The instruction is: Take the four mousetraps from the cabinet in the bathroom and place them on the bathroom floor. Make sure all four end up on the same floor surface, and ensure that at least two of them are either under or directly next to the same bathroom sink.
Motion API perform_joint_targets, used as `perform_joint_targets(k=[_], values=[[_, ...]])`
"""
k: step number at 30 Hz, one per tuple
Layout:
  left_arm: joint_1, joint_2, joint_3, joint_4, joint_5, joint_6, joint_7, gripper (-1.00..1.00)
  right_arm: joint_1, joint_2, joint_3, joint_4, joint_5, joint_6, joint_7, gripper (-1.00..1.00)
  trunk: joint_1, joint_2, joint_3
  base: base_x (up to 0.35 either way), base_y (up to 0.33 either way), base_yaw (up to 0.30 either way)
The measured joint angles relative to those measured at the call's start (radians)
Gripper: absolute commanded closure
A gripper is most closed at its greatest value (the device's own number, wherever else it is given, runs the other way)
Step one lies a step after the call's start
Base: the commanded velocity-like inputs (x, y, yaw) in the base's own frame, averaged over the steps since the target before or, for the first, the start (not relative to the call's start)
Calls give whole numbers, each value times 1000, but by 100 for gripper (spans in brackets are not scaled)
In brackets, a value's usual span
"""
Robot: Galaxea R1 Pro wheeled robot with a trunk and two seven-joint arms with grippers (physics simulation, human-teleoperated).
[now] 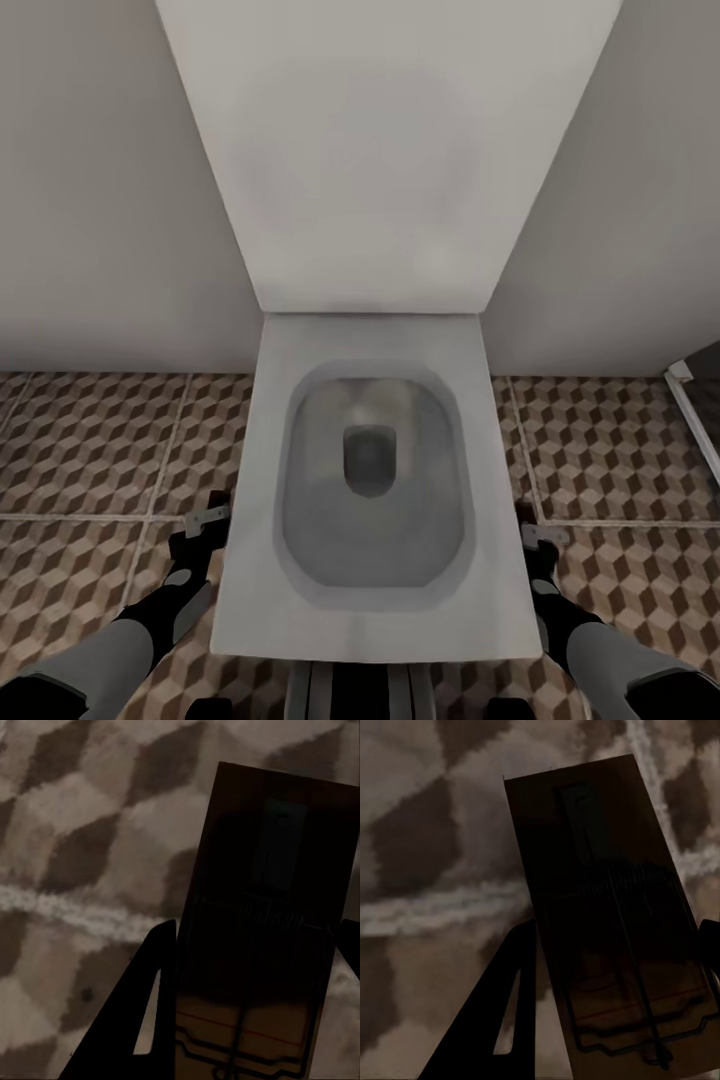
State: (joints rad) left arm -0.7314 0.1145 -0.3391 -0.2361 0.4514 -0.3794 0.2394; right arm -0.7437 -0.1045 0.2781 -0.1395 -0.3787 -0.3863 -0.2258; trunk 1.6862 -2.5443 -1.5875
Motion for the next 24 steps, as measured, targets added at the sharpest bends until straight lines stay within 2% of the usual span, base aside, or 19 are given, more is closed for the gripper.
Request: perform_joint_targets(k=[7,24], values=[[0,0,0,0,0,0,0,100,0,-2,-1,0,0,0,0,100,3,-2,-27,0,0,0],[0,5,3,3,3,0,0,100,0,-9,-1,0,0,0,0,100,3,-2,-27,0,0,0]])
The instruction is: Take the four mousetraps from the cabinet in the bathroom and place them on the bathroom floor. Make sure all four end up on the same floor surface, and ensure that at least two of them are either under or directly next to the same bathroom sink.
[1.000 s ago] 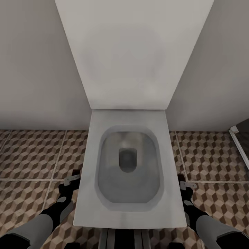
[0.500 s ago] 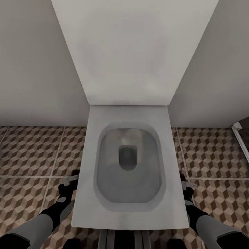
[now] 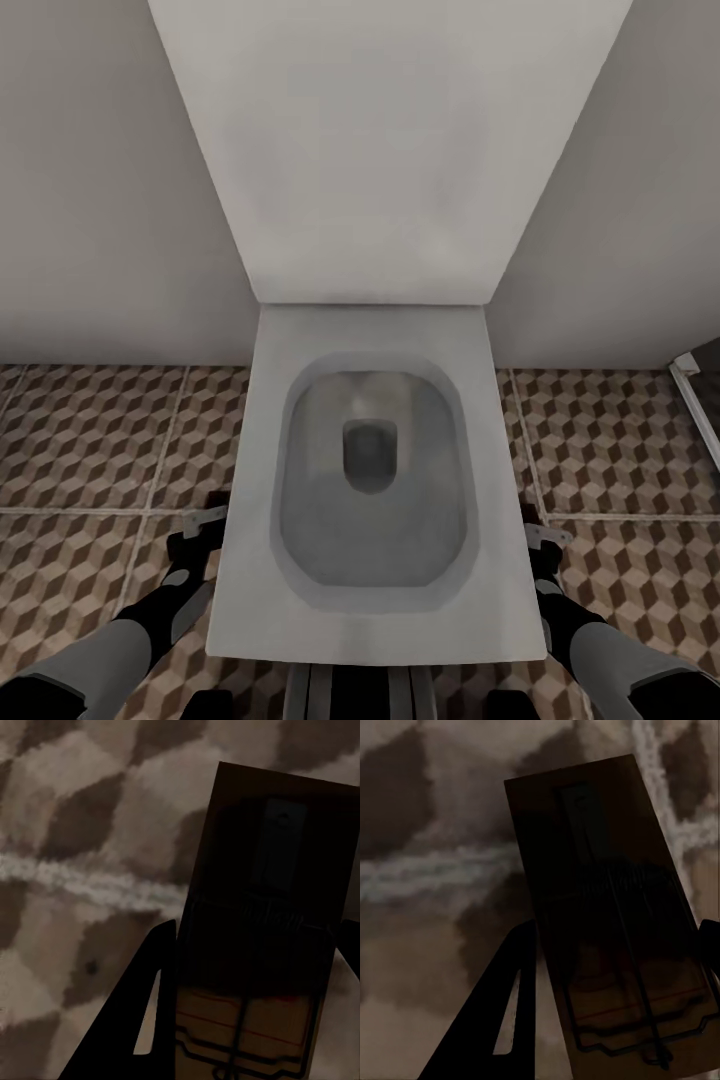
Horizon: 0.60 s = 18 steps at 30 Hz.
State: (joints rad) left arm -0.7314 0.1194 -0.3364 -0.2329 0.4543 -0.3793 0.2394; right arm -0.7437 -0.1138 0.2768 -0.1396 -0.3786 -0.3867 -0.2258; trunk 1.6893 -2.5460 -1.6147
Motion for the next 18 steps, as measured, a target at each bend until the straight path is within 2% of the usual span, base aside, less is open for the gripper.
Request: perform_joint_targets(k=[18], values=[[0,16,1,40,4,1,0,100,0,-3,0,0,0,0,0,100,0,0,0,0,0,0]])
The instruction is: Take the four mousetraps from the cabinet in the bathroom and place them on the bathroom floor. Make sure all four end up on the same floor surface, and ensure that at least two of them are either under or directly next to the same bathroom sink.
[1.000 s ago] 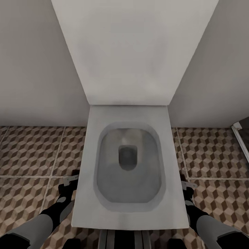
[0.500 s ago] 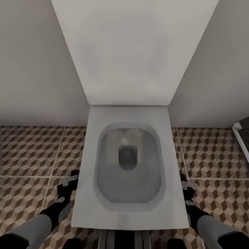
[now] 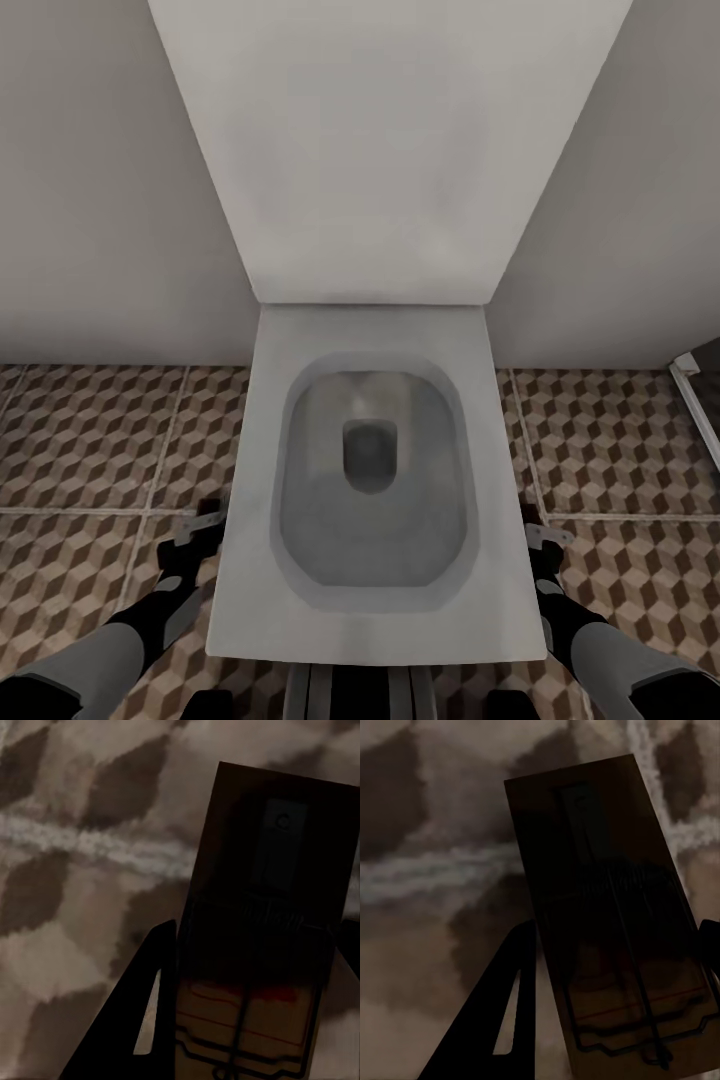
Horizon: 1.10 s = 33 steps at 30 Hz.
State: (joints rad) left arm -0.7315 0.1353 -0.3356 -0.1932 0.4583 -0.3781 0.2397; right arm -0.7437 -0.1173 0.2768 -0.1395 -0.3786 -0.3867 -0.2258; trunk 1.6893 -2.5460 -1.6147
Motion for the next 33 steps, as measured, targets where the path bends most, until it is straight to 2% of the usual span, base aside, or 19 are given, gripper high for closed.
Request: perform_joint_targets(k=[9,17,33], values=[[0,34,0,14,33,0,0,100,0,0,0,1,-1,0,0,100,0,0,0,0,0,0],[0,37,0,16,46,0,0,100,0,-1,0,1,-1,0,0,100,0,0,0,0,0,0],[0,36,0,16,45,-1,0,100,0,-1,-11,2,-2,0,0,100,0,0,0,0,0,0]])
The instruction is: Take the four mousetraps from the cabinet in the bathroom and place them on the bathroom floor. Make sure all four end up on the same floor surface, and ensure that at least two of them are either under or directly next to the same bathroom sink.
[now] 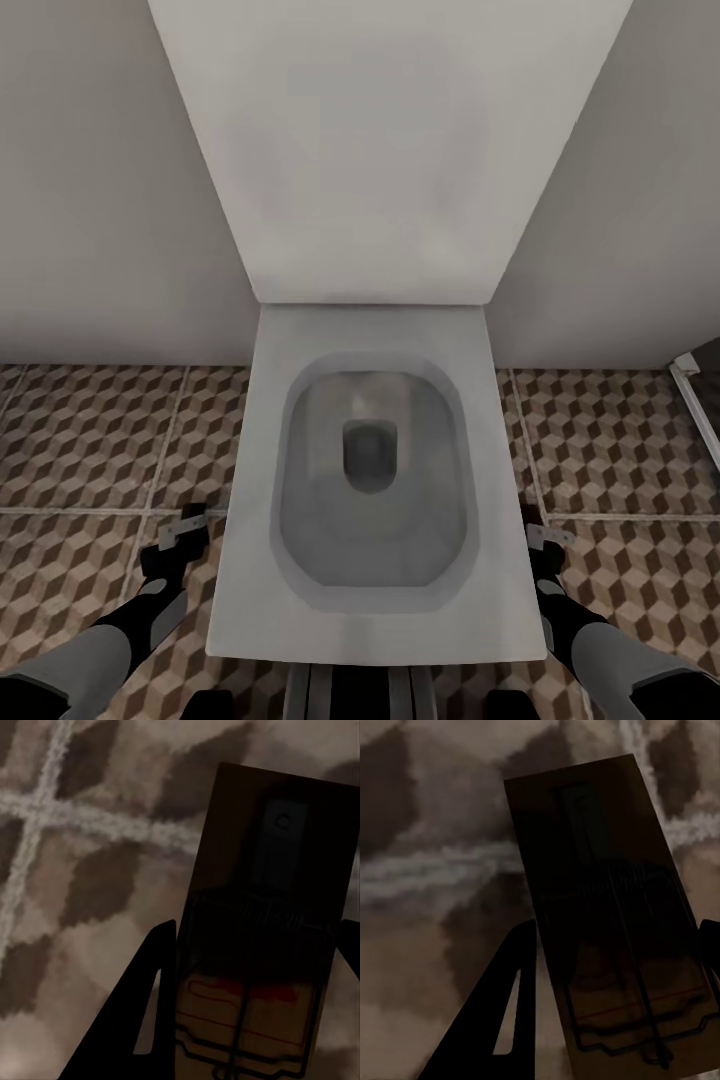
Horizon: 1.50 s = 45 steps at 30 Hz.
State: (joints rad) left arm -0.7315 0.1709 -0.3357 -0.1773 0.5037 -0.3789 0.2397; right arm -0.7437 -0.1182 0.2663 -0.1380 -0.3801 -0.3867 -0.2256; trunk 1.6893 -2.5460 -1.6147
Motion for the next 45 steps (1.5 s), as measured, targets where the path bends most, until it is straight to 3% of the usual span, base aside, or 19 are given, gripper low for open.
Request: perform_joint_targets(k=[15,26,36,43,45], values=[[0,-15,-2,0,-2,1,0,100,0,0,-2,0,0,0,0,100,0,0,0,0,0,0],[0,-54,-6,7,-9,1,0,100,0,0,-2,0,0,0,0,100,0,0,0,0,0,0],[0,-58,-6,8,-9,2,0,100,0,-1,-2,1,0,0,0,100,0,0,0,0,0,0],[0,-58,0,5,-17,-1,-2,100,0,-1,-4,1,5,-1,0,100,3,-2,-27,0,0,0],[0,-58,6,7,-4,-25,-32,100,-1,-1,-11,-2,14,-3,0,100,3,-2,-34,0,0,0]])
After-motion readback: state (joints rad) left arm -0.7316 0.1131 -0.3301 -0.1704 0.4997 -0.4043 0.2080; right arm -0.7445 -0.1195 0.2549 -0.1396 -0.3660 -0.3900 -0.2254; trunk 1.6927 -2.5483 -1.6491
